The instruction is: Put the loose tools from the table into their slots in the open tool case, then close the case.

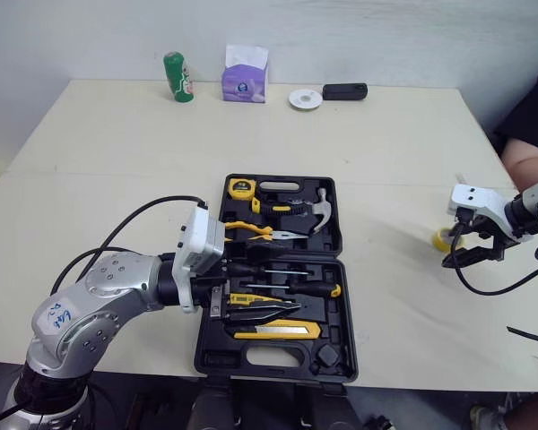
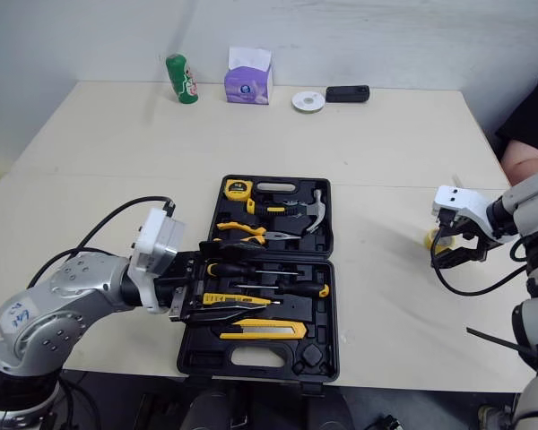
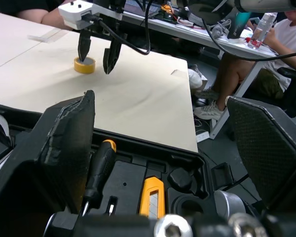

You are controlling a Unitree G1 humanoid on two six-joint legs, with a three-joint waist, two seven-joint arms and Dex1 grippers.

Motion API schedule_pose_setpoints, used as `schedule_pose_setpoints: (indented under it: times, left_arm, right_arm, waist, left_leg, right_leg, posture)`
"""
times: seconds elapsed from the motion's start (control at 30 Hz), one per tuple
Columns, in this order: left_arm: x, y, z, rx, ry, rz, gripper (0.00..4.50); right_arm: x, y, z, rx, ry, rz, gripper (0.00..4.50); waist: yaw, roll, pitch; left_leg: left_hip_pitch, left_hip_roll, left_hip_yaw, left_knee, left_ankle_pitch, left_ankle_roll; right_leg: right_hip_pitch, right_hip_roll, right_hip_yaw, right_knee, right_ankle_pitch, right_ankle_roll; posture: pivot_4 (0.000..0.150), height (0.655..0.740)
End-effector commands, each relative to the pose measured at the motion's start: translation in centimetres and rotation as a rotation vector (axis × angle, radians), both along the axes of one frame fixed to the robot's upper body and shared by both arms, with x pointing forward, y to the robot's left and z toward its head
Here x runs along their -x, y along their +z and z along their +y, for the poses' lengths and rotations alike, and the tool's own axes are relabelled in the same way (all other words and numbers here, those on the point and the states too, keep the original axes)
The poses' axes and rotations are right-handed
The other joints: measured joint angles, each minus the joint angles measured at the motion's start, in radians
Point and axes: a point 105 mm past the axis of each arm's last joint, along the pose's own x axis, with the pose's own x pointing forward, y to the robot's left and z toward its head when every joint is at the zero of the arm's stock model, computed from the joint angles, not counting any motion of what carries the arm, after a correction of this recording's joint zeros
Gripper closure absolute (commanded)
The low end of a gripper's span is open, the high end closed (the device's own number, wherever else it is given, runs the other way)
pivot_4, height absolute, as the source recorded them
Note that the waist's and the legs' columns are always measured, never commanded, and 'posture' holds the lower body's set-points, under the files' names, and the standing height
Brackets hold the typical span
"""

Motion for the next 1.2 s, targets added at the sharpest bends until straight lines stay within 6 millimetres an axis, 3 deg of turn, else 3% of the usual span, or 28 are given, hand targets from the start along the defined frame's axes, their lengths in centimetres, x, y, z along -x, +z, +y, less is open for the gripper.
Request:
schedule_pose_setpoints:
  times: [0.03, 0.37, 0.47, 0.7, 0.97, 1.1, 1.2]
  left_arm:
    - [0.8, 0.5, -0.1, 0.016, -0.02, -0.024, 0.05]
    - [0.8, 0.5, 0.1, 0.012, -0.008, -0.026, 0.05]
    - [0.9, 0.4, 0.1, 0.013, -0.008, -0.026, 0.0]
    - [0.7, 0.7, 0.1, 0.031, -0.007, -0.06, 0.0]
    - [1.4, 0.4, 0.3, -0.003, -0.071, -0.072, 0.0]
    - [1.3, -0.6, 0.9, -0.049, -0.061, -0.117, 0.0]
    - [1.2, -1.6, 1.8, -0.077, -0.042, -0.142, 0.0]
  right_arm:
    - [-0.1, 0.7, -0.5, 0.019, -0.001, -0.021, 0.0]
    - [-0.2, -0.3, -0.2, 0.004, 0.014, 0.005, 0.0]
    - [-0.2, -0.4, -0.2, 0.004, 0.016, 0.005, 0.76]
    - [-0.5, -0.8, -0.3, 0.034, 0.015, -0.011, 4.34]
    - [-0.9, 0.2, 1.2, -0.045, 0.117, -0.071, 4.46]
    - [0.2, 1.5, 2.7, -0.045, 0.277, -0.092, 4.46]
    - [1.7, 2.8, 5.0, -0.045, 0.386, -0.115, 4.46]
  waist:
    - [-0.001, 0.0, 0.0]
    - [-0.002, 0.0, 0.0]
    - [-0.002, 0.0, 0.0]
    - [-0.002, 0.0, 0.0]
    - [-0.007, 0.0, 0.0]
    - [-0.008, 0.0, 0.0]
    - [-0.002, 0.003, 0.002]
  left_leg:
    - [0.0, 0.0, 0.0, 0.001, 0.0, 0.0]
    - [0.0, 0.0, -0.001, 0.003, 0.0, 0.0]
    - [0.0, 0.0, -0.001, 0.003, 0.0, 0.0]
    - [0.0, 0.0, -0.001, 0.003, 0.0, 0.0]
    - [0.001, 0.0, -0.001, 0.004, 0.0, 0.0]
    - [0.001, 0.0, -0.001, 0.003, 0.0, 0.0]
    - [0.0, 0.0, -0.001, 0.003, 0.0, 0.0]
  right_leg:
    - [0.0, 0.0, 0.0, 0.001, 0.0, 0.0]
    - [0.0, 0.0, 0.0, 0.003, 0.0, 0.0]
    - [0.0, 0.0, 0.0, 0.003, 0.0, 0.0]
    - [0.0, 0.0, 0.0, 0.003, 0.0, 0.0]
    - [0.001, 0.0, 0.0, 0.003, 0.0, 0.0]
    - [0.001, 0.001, 0.0, 0.003, 0.0, 0.0]
    - [0.0, 0.0, 0.001, 0.003, 0.0, 0.0]
  posture:
    - [0.15, 0.74]
    - [0.15, 0.74]
    - [0.15, 0.74]
    - [0.15, 0.74]
    - [0.15, 0.74]
    - [0.15, 0.74]
    - [0.15, 0.74]
